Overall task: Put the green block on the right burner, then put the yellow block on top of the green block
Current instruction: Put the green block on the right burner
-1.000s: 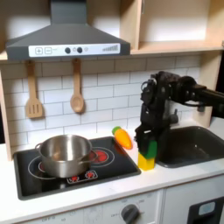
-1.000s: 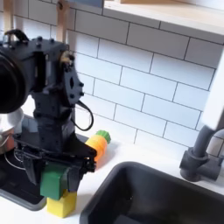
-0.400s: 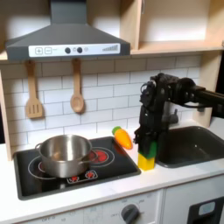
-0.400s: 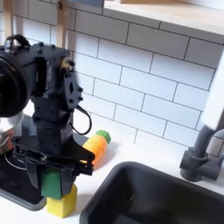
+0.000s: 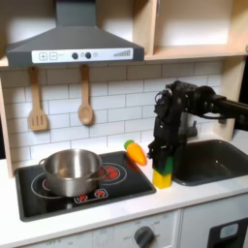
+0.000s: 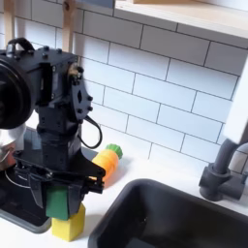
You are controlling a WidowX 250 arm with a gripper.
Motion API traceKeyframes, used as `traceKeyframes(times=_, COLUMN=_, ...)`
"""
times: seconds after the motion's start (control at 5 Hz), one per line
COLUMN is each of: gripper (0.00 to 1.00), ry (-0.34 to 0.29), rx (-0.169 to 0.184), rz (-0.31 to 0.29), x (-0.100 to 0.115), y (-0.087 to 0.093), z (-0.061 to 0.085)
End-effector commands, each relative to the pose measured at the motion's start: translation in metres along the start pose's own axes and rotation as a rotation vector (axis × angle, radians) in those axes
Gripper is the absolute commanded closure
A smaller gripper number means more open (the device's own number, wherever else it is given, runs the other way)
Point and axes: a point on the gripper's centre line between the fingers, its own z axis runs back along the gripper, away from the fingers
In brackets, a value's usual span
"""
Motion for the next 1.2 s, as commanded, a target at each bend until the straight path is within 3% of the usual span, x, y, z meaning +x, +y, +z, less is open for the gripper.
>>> traceKeyframes(times=0.0, gripper=1.0, ry=0.002, rx=-0.037, rz=-0.012, x=0.001, y=0.002, z=0.014)
traceKeyframes(times=0.2, gripper=1.0, ry=-0.022, rx=-0.043, rz=-0.031, x=0.006, y=0.002, z=0.027)
traceKeyframes(times=0.4, gripper=1.0, ry=-0.022, rx=-0.033, rz=-0.012, x=0.007, y=0.014, z=0.029)
traceKeyframes(times=0.6, gripper=1.0, ry=0.03, rx=-0.022, rz=0.004, x=-0.001, y=0.035, z=0.016)
traceKeyframes(times=1.0, gripper=1.0, ry=0.047, rx=-0.01, rz=0.031, x=-0.009, y=0.061, z=-0.002)
